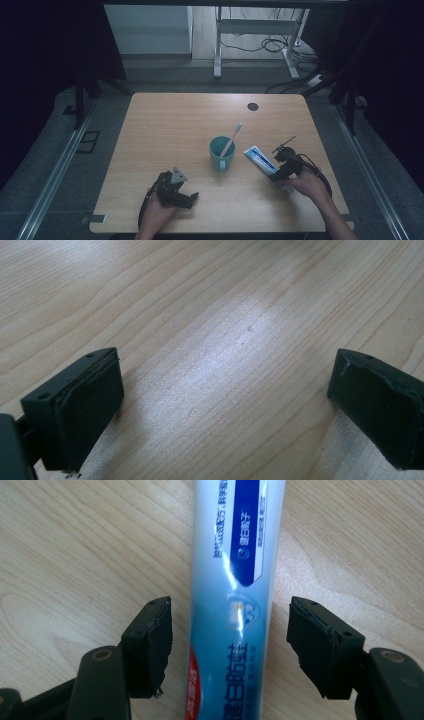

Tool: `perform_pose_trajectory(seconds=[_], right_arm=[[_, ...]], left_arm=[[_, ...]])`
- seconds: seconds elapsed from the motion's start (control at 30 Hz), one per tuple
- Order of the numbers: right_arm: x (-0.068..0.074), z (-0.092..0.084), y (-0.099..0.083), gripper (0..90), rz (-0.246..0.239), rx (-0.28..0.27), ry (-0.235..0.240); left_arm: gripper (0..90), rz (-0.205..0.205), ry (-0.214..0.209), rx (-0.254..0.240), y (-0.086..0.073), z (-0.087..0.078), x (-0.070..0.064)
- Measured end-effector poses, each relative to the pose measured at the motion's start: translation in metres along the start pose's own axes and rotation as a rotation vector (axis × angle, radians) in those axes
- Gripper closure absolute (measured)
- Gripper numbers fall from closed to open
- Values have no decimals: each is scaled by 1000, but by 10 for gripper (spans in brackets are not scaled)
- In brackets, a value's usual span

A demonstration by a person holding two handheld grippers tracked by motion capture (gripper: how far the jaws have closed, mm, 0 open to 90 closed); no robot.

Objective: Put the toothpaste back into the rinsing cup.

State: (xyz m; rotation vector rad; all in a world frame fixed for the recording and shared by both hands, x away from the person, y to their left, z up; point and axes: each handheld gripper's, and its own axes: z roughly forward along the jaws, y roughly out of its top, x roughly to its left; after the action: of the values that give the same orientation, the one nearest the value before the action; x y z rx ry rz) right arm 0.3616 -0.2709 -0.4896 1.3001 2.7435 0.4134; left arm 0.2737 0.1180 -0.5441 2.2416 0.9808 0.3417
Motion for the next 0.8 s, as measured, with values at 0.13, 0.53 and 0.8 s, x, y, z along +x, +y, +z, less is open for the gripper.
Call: perform_pose_trajectory(seconds=[0.13,0.53,0.8], right_arm=[[0,3,8,341,-9,36,0],[1,13,28,385,-44,119,-22],[1,21,35,463,-42,161,-9]], left_arm=[[16,0,0,0,0,0,0],[16,-1,0,0,0,0,0],[16,-2,0,0,0,0,0]])
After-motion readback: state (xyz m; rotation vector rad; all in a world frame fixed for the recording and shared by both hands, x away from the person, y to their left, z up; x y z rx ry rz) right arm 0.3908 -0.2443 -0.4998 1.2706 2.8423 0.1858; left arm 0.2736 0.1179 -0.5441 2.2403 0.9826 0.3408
